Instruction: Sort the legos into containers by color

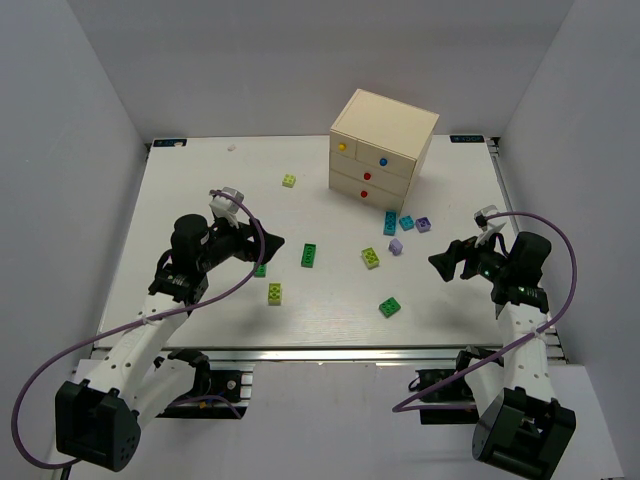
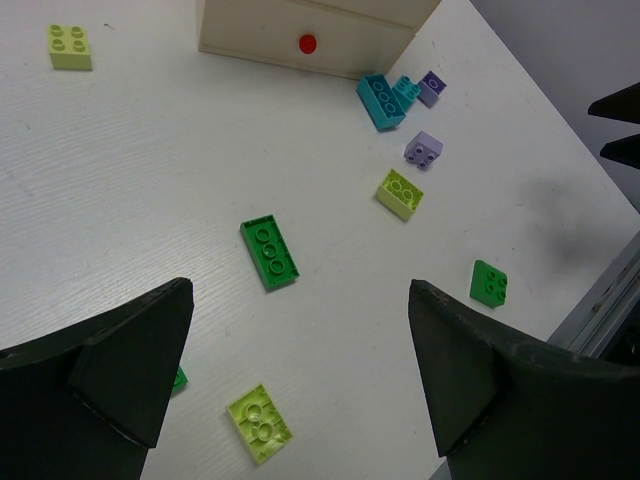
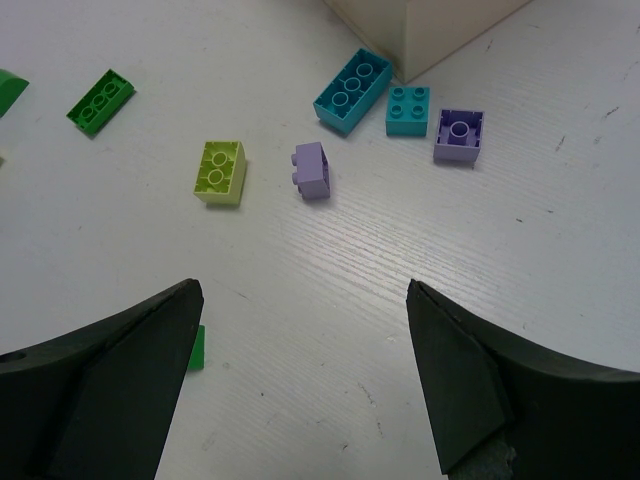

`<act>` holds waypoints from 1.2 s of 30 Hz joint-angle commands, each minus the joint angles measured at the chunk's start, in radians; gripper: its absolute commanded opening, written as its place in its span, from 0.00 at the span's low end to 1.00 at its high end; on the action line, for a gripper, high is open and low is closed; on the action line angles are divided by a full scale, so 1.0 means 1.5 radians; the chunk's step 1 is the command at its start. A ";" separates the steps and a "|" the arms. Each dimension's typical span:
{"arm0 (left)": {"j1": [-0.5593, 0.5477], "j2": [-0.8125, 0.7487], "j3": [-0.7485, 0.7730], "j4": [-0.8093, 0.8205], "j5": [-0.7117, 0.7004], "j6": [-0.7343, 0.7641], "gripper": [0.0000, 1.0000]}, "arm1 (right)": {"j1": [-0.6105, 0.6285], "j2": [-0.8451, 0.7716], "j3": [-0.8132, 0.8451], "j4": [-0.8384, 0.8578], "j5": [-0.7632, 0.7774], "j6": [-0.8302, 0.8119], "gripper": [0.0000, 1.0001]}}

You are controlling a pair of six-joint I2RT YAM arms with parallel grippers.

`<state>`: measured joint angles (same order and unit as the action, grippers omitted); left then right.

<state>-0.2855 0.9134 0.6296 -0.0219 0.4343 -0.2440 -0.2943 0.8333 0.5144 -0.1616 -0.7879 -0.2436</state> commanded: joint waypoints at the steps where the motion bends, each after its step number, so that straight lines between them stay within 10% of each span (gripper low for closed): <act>1: -0.003 -0.017 -0.007 0.008 0.012 0.007 0.98 | -0.002 -0.001 0.003 0.011 -0.004 -0.005 0.88; 36: -0.003 -0.014 -0.009 0.007 -0.013 0.018 0.98 | 0.000 -0.015 0.003 0.009 -0.025 -0.001 0.84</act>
<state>-0.2855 0.9085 0.6281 -0.0219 0.4255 -0.2291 -0.2943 0.8238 0.5140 -0.1616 -0.7944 -0.2432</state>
